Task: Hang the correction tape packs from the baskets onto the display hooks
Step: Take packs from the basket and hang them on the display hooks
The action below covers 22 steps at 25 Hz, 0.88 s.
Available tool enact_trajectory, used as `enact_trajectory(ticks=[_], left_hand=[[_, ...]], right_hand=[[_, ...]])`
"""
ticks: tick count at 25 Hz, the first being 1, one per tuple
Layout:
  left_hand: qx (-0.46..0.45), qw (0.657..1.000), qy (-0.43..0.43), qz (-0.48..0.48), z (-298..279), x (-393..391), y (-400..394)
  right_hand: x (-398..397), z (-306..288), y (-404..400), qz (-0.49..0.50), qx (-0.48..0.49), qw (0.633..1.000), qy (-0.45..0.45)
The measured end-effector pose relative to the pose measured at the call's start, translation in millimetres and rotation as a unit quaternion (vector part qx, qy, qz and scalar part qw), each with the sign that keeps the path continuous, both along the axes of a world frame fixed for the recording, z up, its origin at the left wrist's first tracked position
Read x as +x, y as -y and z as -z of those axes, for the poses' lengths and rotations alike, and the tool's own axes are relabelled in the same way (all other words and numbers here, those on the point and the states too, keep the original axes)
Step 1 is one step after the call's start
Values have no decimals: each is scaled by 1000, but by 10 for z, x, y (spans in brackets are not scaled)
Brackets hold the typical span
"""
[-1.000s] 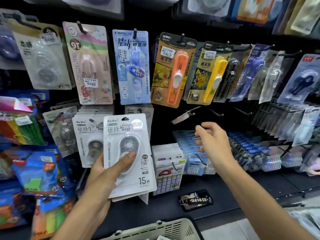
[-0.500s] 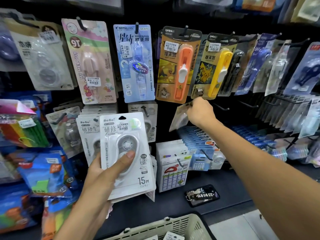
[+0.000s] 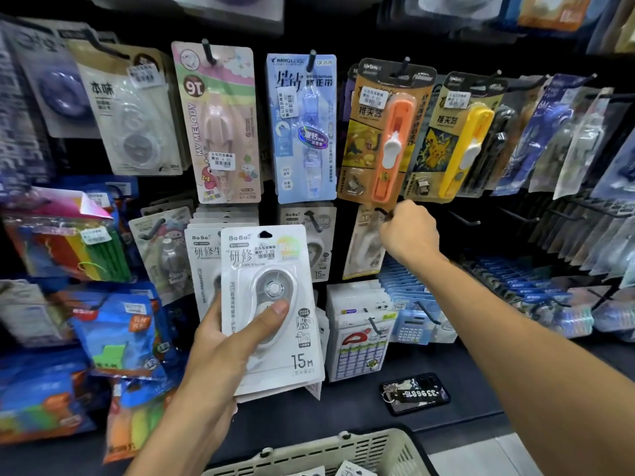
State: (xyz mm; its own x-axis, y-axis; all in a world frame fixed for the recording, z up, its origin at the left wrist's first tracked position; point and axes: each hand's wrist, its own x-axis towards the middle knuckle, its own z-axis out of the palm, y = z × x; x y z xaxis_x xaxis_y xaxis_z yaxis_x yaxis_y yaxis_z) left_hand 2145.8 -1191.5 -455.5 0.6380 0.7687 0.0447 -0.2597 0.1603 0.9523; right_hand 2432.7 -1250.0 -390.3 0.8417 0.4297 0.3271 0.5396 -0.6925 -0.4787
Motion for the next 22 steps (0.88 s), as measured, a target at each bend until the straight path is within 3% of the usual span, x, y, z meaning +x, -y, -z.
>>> enact_trajectory(ticks=[4, 6, 7, 9, 11, 14, 18, 20, 22], left_hand=[[0, 1000, -8, -16, 12, -3, -5], [-8, 1000, -7, -27, 11, 22, -22], [-11, 999, -5, -32, 11, 41, -34], [-4, 999, -5, -40, 19, 93, -28], [3, 999, -5, -33, 31, 143, 4], [15, 1000, -12, 13, 22, 169, 79], [-37, 999, 22, 31, 23, 130, 65], [-50, 998, 30, -12, 25, 109, 45], [-49, 995, 34, -79, 22, 66, -16]], right_hand=[[-176, -86, 122, 3, 45, 998, -49], [-517, 59, 305, -2, 143, 990, 20], [-761, 163, 423, -62, 209, 976, 13], [-1300, 354, 639, -254, 239, 923, -162], [-1638, 522, 712, -345, 173, 875, -292], [-1745, 661, 666, -296, 239, 874, -302], [-1625, 590, 669, -270, 401, 769, -418], [-1529, 539, 706, -236, 420, 781, -397], [-1421, 534, 740, -202, 384, 829, -353]])
